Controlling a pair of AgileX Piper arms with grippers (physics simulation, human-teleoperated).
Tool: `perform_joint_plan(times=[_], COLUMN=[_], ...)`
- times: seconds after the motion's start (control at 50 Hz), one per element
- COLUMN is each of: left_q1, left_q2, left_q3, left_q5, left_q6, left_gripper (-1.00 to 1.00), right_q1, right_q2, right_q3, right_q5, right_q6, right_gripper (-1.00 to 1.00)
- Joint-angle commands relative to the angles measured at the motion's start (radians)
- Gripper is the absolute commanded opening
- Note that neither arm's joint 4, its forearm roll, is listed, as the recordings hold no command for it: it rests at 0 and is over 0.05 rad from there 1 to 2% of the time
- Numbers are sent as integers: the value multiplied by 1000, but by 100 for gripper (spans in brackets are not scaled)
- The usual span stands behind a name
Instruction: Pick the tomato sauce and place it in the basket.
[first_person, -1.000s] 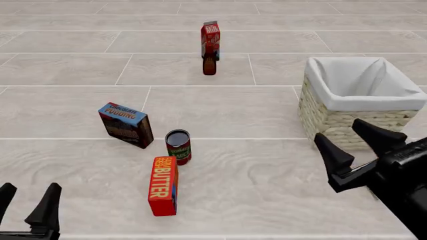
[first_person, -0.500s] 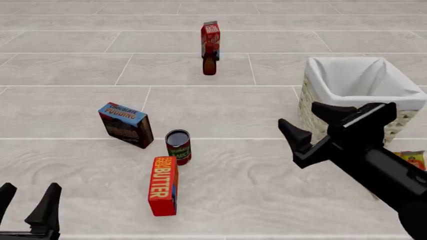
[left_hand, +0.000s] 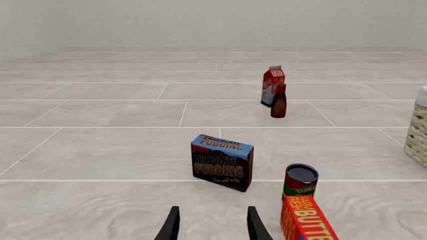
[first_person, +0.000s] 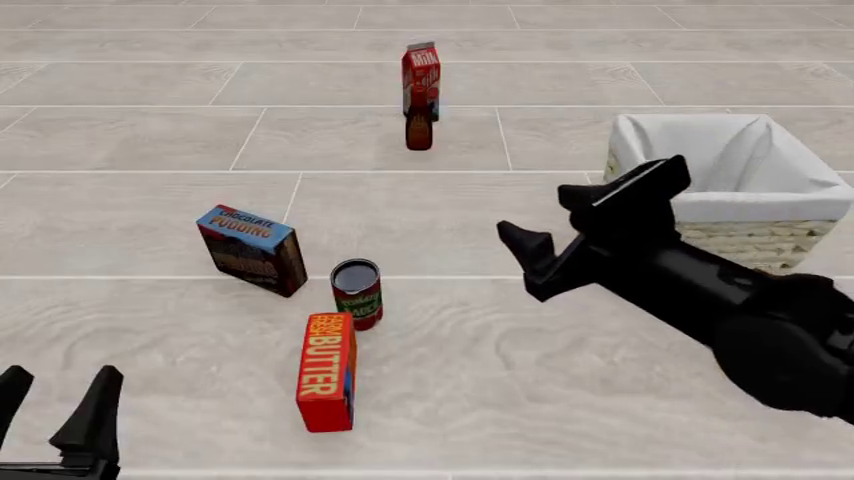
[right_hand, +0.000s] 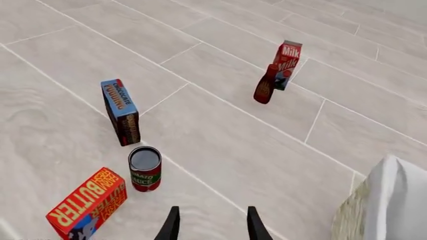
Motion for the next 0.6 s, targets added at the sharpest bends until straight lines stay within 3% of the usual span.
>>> perform_joint_plan(times=[0.02, 0.6], left_q1=[0, 0], left_q2=[0, 0], left_q3=[0, 0], left_q5=[0, 0], left_q6=[0, 0], left_gripper=[100, 100], right_q1=[28, 66], right_q2=[104, 292], right_q3=[-86, -211], right_q5=[43, 65], right_q6=[-12, -21], right_gripper=[100, 100])
